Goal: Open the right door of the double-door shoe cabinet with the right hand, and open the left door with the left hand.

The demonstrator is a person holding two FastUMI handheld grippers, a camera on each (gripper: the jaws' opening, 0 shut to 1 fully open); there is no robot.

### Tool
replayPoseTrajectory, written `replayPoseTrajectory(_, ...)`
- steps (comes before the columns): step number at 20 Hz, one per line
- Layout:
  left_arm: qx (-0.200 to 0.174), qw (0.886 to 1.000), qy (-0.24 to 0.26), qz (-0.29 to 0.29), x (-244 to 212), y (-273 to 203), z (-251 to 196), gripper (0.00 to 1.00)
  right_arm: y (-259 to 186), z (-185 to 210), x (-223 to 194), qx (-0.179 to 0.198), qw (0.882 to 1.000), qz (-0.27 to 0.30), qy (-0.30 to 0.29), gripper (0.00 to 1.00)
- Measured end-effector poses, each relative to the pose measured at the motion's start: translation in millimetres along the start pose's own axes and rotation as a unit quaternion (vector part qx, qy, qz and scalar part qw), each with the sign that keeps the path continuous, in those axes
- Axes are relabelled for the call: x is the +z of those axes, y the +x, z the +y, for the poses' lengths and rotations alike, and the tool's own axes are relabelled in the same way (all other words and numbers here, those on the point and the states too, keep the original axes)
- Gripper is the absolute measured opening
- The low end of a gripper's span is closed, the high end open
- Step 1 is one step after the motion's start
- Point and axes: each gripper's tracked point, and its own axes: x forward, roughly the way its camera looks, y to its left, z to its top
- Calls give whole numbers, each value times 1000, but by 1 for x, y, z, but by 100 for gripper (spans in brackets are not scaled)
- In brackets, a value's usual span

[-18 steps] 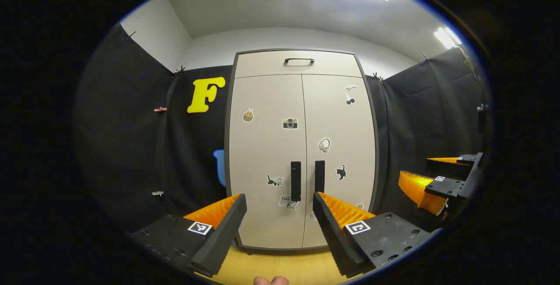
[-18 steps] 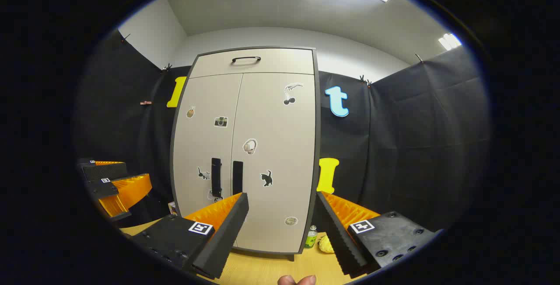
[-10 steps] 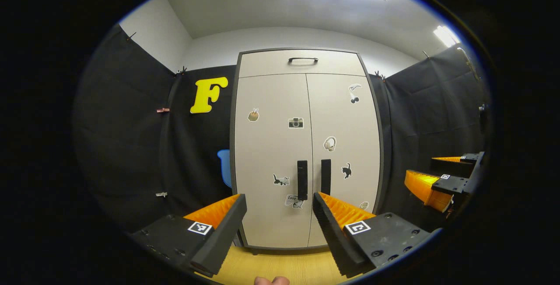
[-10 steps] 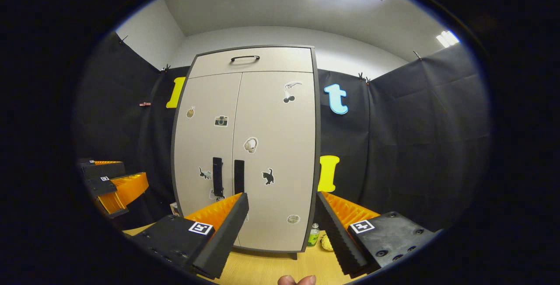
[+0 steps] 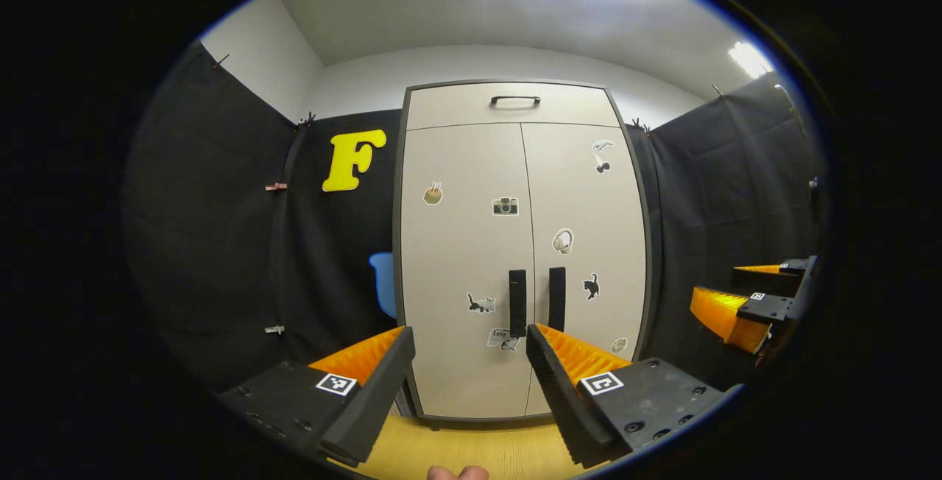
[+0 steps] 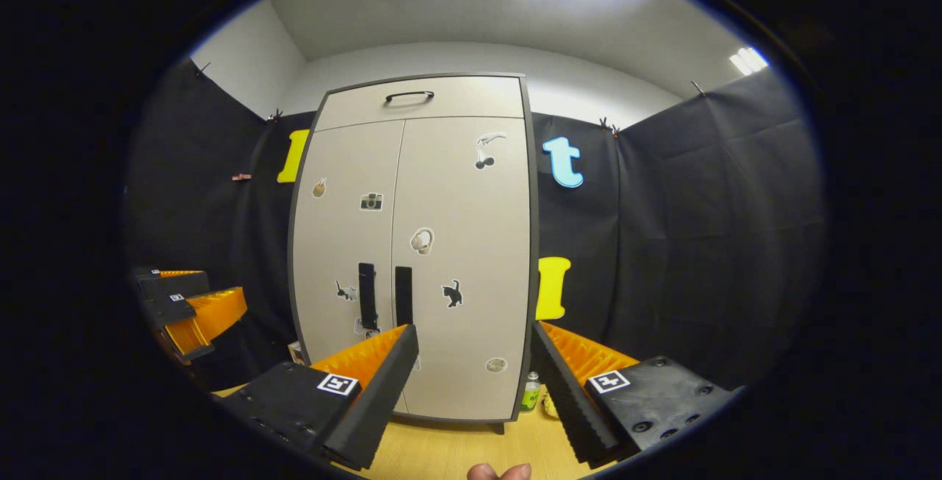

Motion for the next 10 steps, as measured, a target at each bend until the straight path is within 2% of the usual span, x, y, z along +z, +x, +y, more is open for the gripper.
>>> replayPoseTrajectory(5, 4, 1000, 10, 9, -7, -3, 10, 95, 11, 16, -4, 8, 1000, 7, 6, 97)
replayPoseTrajectory(10, 4, 1000, 10, 13, -17, -9, 19, 95, 53, 46, 1, 34, 999, 0, 35, 97)
